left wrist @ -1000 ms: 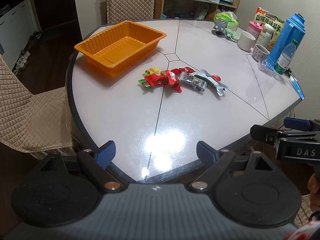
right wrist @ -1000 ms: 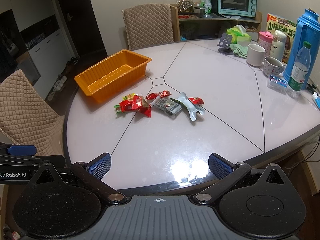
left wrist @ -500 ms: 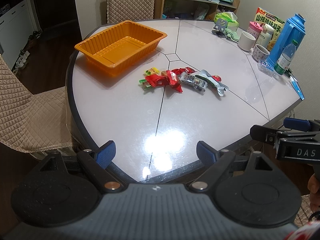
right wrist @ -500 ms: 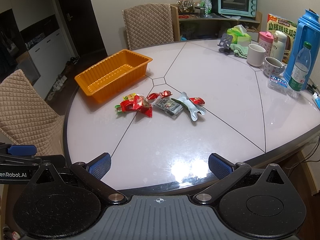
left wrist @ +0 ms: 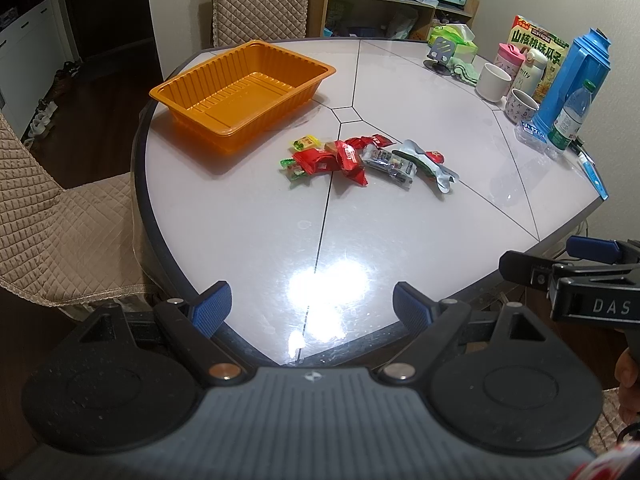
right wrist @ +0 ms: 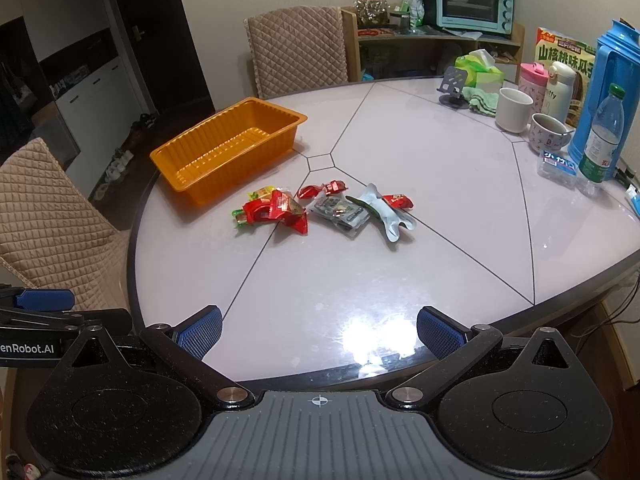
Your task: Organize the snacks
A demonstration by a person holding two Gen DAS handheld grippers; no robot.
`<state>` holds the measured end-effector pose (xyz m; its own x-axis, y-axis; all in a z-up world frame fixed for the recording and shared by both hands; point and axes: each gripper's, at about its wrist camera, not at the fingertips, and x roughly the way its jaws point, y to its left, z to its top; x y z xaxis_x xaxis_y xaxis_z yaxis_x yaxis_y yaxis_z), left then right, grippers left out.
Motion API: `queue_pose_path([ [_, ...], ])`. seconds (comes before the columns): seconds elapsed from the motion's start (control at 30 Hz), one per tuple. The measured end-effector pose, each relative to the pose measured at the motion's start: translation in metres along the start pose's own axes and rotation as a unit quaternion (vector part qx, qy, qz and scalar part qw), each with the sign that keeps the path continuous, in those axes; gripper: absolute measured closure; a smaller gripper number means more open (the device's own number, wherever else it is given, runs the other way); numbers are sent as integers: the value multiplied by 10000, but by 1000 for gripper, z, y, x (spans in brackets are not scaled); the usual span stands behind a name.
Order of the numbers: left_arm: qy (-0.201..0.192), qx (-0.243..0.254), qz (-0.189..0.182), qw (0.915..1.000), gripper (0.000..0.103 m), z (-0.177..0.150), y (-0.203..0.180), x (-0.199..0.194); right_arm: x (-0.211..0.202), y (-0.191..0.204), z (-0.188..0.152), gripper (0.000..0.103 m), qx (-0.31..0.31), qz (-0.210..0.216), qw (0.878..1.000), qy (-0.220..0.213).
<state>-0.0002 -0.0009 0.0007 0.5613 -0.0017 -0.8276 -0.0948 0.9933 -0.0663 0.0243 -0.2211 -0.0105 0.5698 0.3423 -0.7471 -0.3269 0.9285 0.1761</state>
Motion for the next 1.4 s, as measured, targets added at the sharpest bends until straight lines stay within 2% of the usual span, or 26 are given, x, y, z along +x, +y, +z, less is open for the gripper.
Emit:
queue_pose_path([
  [0.53,-4,32,-5,10000,16,6,1,-8,0,12,-5,0,145,33,9997,-191],
  [0.73,48,42,-92,9999,16,0,9,0,-1,13,-12,0,268,122,9988,-391],
  [0.97,-93,20,-303,9995,16,-3,25,6,1,12,-22,0,281,57,9979,-574],
  [1.2,-177,28,-356,9992,17,1,23,23,9,-1,-21,0,324,-82,9970,-694],
  [1.4,-170,-66,-382,9991,17,14,18,44,28,-23,-6,0,338,-128,9970,-687],
])
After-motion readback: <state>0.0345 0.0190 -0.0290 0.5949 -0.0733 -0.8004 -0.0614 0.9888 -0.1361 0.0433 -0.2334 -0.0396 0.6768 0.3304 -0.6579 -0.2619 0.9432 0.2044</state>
